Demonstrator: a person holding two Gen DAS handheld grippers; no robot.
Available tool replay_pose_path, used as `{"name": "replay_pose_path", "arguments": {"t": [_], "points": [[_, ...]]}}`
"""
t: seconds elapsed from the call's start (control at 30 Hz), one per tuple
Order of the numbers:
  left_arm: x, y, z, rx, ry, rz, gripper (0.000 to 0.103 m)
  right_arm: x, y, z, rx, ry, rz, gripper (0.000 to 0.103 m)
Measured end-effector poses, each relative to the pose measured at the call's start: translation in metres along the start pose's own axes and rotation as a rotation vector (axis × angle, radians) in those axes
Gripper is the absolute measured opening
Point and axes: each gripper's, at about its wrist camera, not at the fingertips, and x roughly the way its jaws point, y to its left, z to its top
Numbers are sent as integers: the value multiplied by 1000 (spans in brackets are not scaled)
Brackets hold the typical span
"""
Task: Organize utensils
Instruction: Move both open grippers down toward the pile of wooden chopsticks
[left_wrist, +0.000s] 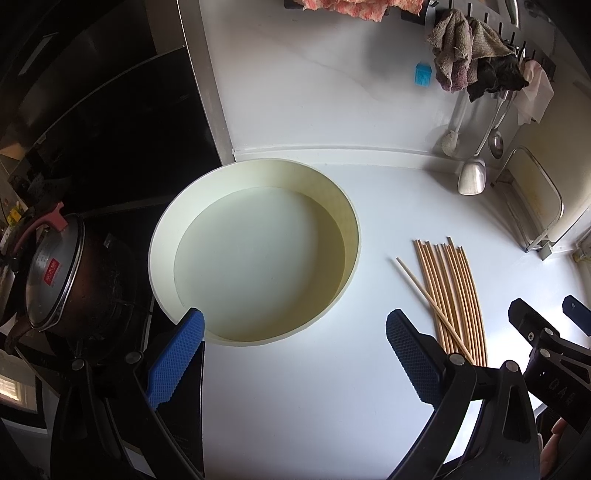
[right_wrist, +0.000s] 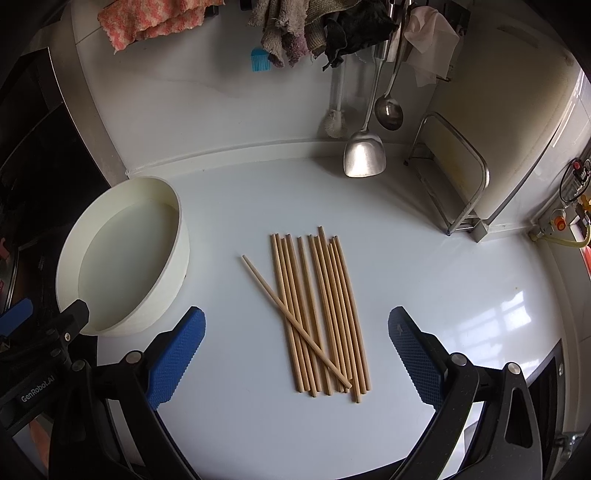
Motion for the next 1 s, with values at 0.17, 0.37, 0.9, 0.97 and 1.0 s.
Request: {"name": "replay_pose_path", "arguments": {"t": [0.17, 0.37, 0.9, 0.97, 1.0], "points": [[9, -10, 0, 40, -7, -52, 97, 4, -22, -10, 66, -7, 1, 95], [28, -40, -12, 84, -8, -137, 97, 14, -54, -28, 88, -15, -58, 95], [82, -115, -57, -72, 49, -42, 97, 106, -143, -49, -31, -34, 149, 95], [89, -119, -58, -64, 66, -26, 97, 119, -146, -50, -15, 0, 167, 95], [94, -120, -60, -68, 69, -41, 97, 125, -146, -51, -7, 18, 176, 95]]}}
